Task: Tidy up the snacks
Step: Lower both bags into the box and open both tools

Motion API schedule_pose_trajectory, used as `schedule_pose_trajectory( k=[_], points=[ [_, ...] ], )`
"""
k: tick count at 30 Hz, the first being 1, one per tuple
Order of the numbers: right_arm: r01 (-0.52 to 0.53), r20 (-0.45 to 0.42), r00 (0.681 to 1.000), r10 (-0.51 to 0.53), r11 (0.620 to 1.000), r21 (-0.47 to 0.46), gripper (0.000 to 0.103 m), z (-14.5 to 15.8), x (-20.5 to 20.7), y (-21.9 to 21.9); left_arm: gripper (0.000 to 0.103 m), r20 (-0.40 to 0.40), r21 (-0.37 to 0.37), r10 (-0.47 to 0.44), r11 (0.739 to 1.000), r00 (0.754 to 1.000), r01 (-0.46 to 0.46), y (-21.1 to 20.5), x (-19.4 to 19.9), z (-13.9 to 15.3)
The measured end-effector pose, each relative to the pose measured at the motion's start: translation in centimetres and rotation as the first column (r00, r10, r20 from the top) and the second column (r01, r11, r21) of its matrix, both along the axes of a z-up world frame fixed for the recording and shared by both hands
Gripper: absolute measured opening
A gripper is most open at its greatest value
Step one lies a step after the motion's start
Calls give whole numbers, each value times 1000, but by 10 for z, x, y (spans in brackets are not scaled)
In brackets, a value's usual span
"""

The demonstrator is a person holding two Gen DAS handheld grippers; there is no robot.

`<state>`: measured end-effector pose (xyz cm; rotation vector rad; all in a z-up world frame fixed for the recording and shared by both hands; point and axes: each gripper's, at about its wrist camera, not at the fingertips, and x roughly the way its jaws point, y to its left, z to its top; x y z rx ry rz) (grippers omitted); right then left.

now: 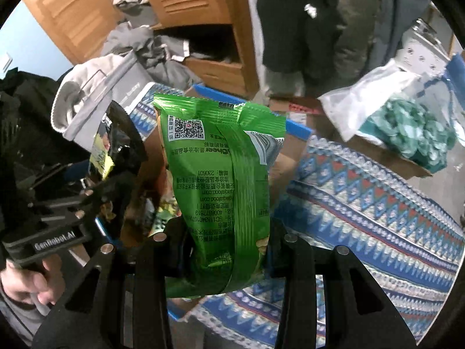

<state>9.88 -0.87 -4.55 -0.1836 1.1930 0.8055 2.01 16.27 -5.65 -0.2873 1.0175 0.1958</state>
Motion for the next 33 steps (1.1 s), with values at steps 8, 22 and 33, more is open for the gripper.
schedule_pose_trajectory(
  k=[8,22,33],
  points=[
    [-38,-53,998,39,999,7,38,-13,-1,42,67,-34,-13,36,999,999,-37,20,-2,-18],
    [-24,-35,999,25,999,41,62,-16,8,55,70,-65,-58,103,993,993,-107,35,-4,-23],
    [58,0,998,-58,993,101,66,17,14,21,86,-14,-31,105,994,994,-105,23,-10,-1]
  ],
)
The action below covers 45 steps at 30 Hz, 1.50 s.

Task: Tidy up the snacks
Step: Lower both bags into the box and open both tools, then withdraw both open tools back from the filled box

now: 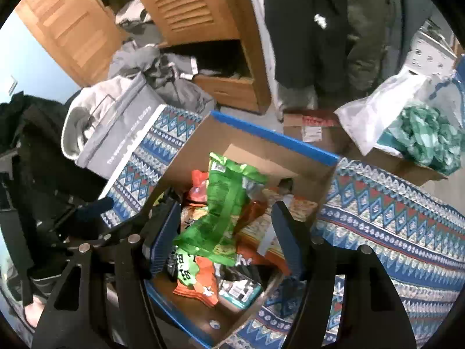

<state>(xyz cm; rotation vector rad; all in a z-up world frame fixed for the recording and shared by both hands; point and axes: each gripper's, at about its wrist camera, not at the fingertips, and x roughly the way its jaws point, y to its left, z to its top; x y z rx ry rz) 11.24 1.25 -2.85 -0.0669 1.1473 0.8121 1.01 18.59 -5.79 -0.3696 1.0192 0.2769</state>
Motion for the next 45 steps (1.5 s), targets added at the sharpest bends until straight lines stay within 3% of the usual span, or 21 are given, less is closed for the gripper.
schedule_pose_trajectory(
  k=[18,23,45],
  points=[
    [70,94,993,-71,997,14,68,39,-21,-54,87,116,50,-67,997,991,61,-44,-19,57],
    [79,103,991,-82,996,38,69,48,-26,-67,94,154,78,-84,994,984,73,-58,-25,72],
    [124,155,979,-129,991,44,69,57,-32,-113,95,157,175,-183,972,970,156,-116,-18,88]
  ],
)
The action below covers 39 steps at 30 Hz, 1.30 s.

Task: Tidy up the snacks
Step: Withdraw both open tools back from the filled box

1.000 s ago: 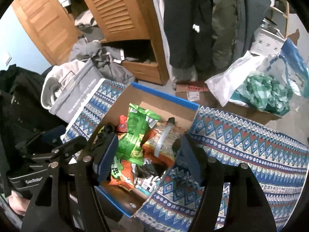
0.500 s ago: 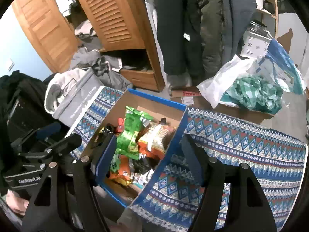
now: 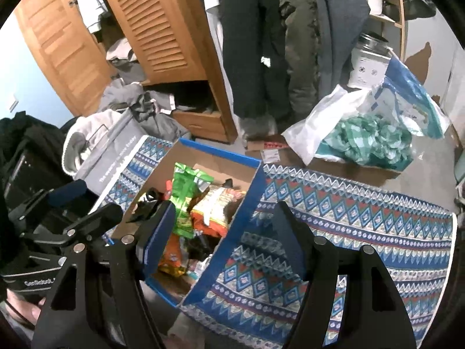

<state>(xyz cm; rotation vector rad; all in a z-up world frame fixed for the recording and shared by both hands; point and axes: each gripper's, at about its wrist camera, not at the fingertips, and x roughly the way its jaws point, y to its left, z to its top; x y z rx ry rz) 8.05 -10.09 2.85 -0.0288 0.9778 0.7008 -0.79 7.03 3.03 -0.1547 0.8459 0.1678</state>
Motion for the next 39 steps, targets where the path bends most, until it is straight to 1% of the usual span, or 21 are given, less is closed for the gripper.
schedule_pose_trajectory(
  k=[4,6,15,20,28,35,39],
  points=[
    [5,-8,1000,-5,1000,3,69,-3,3,-5,95,2,38,-1,999,1000,1,-7,3,1],
    [10,-11,1000,-10,1000,5,69,-4,5,-8,95,4,46,-4,999,1000,4,-10,4,2],
    [37,-22,999,-36,999,7,69,-8,8,-22,95,-8,30,-15,999,1000,15,-17,8,0],
    [37,-25,999,-37,999,7,69,-9,8,-25,95,-8,11,-19,1000,1000,19,-19,9,1],
    [40,-27,999,-39,999,7,69,-9,8,-27,95,-7,8,-21,1000,1000,21,-20,9,2],
    [40,-29,999,-40,999,4,69,-10,8,-28,95,-15,12,-16,1000,1000,16,-19,9,3],
    [43,-28,999,-43,999,0,69,-12,7,-27,95,-17,0,4,1000,1000,-4,-15,9,3]
  ],
)
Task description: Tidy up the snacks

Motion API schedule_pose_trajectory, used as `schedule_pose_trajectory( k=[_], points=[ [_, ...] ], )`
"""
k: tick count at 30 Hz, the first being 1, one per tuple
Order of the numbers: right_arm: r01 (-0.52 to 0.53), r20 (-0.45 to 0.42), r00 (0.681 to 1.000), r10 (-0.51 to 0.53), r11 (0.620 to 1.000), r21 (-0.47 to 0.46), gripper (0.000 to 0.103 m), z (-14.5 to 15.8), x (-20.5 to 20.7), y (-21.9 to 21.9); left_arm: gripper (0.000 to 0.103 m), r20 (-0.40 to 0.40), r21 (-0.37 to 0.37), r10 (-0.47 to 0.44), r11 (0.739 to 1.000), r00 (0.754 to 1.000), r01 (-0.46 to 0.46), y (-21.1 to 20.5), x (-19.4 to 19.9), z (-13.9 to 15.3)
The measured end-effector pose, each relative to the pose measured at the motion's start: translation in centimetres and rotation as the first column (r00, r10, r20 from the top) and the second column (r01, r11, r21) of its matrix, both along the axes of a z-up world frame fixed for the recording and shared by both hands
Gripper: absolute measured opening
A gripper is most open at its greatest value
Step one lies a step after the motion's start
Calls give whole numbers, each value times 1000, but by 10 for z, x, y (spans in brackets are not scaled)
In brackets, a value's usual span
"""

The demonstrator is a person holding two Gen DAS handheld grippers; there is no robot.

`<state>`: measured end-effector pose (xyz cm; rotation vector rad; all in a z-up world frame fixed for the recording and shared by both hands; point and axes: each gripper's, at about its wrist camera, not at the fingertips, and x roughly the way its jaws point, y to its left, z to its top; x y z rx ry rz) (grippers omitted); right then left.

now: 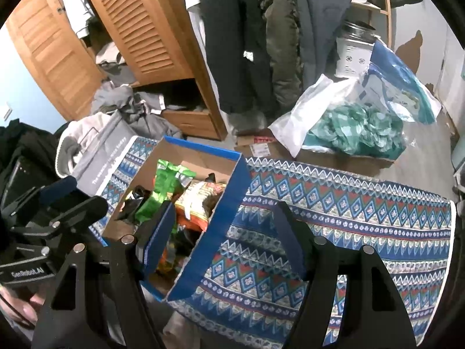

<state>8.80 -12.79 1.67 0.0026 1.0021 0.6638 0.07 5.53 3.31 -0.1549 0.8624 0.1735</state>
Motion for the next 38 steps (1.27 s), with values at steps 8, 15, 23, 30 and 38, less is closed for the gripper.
schedule_pose_trajectory(
  k=[8,15,23,30,38],
  points=[
    [1,0,1000,-1,1000,0,69,0,0,0,95,-30,-17,13,1000,999,-14,4,2,-5],
    [-2,-2,1000,2,1000,-8,69,-2,2,-1,95,-46,-20,21,1000,999,-22,4,3,-7],
    [1,-6,1000,-1,1000,-12,69,-3,2,-1,95,-44,-14,21,1000,999,-21,4,2,-8],
    [0,-5,1000,0,1000,-12,69,-3,2,-1,95,-55,-13,13,1000,998,-14,1,3,-9],
    [-1,-6,1000,1,1000,-13,69,-4,1,-1,95,-50,-6,7,1000,999,-7,-1,0,-7]
  ],
)
